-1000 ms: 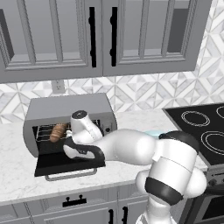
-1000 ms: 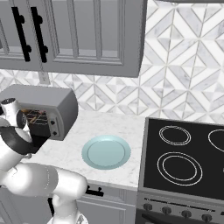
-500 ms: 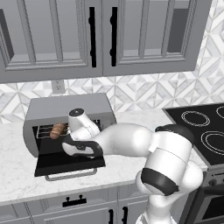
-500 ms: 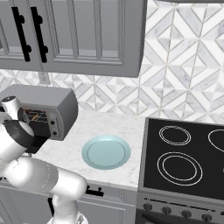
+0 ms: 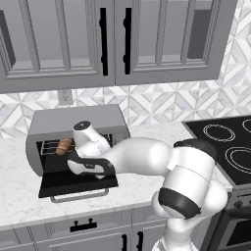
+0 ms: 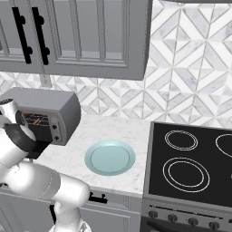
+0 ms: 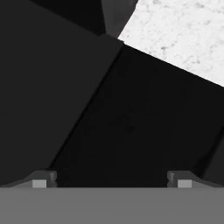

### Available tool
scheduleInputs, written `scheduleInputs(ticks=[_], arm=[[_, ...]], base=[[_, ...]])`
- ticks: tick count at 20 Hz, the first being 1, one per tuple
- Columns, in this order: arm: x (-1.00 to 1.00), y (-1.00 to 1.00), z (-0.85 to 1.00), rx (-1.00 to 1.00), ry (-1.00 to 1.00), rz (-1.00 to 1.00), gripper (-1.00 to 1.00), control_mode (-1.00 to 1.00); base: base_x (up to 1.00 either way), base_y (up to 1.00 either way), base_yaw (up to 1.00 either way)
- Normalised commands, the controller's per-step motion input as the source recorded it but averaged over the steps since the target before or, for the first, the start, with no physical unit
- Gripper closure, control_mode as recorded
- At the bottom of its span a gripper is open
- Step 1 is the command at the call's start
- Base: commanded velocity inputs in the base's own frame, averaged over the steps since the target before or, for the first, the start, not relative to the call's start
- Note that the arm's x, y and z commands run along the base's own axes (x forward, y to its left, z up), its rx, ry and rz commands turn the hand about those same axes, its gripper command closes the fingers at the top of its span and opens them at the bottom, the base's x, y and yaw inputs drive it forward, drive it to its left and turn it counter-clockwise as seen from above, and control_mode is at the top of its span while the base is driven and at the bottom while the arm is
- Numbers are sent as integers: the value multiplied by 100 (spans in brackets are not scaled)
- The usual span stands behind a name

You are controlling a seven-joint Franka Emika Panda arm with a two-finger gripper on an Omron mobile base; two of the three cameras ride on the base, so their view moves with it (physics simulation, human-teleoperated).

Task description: Pick up the kebab skewer and baguette bread, and place them inside the toaster oven. Close the toaster oven door and start by setting the timer.

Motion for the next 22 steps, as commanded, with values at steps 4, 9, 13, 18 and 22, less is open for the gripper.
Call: scheduleInputs(ticks=[4,9,13,18,22], arm=[[-61,0,0,0,0,0,-100,-100],[-70,0,9,0,0,0,-100,-100],[-75,0,18,0,3,11,-100,-100],[-69,0,1,1,5,29,-100,-100],[-21,4,-2,0,8,35,-100,-100]], base=[[0,0,0],[0,0,0],[0,0,0],[0,0,0],[0,0,0]])
